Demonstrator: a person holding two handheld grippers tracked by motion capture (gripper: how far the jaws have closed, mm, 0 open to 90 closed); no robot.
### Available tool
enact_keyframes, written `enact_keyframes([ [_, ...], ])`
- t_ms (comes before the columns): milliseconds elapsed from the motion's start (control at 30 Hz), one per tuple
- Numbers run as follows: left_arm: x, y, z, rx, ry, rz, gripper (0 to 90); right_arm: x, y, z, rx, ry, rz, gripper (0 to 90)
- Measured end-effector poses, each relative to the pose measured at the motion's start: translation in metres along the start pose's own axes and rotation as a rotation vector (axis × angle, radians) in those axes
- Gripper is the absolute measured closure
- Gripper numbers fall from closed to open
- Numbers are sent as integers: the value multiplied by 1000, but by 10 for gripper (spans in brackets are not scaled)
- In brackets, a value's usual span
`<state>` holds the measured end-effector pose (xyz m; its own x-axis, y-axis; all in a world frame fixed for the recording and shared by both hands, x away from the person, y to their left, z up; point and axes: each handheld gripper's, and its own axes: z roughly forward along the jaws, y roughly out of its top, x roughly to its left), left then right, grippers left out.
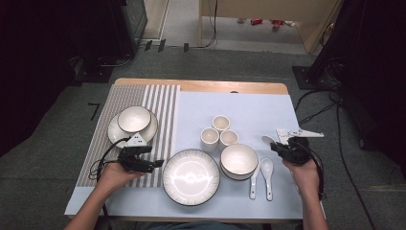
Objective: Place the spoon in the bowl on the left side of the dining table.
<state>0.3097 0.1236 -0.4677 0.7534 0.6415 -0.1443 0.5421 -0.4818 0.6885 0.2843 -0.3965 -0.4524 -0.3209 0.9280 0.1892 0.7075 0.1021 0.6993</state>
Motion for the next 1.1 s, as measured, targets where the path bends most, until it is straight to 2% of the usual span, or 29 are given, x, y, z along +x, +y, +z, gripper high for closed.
enact_keyframes([
  [67, 0, 4, 0, 9, -5, -7, 255, 2, 0, 0, 0, 11, -6, 813],
  [233, 1, 12, -2, -28, -20, -3, 262, 4, 2, 0, 0, 27, -15, 814],
  [400, 0, 19, -3, -44, -31, 26, 263, 3, 4, -2, -7, 37, -13, 814],
  [500, 2, 23, -4, -60, -50, 4, 264, 2, 7, -3, -3, 45, -13, 814],
  [633, 4, 26, -3, -51, -60, 4, 264, 3, 11, -5, -8, 55, -16, 814],
  [767, 4, 29, -5, -53, -40, -4, 262, 7, 14, -7, -15, 60, -25, 814],
  [933, 3, 33, -6, -47, -53, 8, 263, 8, 21, -7, -21, 78, -28, 814],
  [1000, 3, 35, -6, -62, -51, 10, 263, 9, 24, -7, -25, 85, -37, 814],
  [1100, 5, 36, -5, -79, -55, -8, 263, 10, 28, -7, -28, 100, -47, 814],
])
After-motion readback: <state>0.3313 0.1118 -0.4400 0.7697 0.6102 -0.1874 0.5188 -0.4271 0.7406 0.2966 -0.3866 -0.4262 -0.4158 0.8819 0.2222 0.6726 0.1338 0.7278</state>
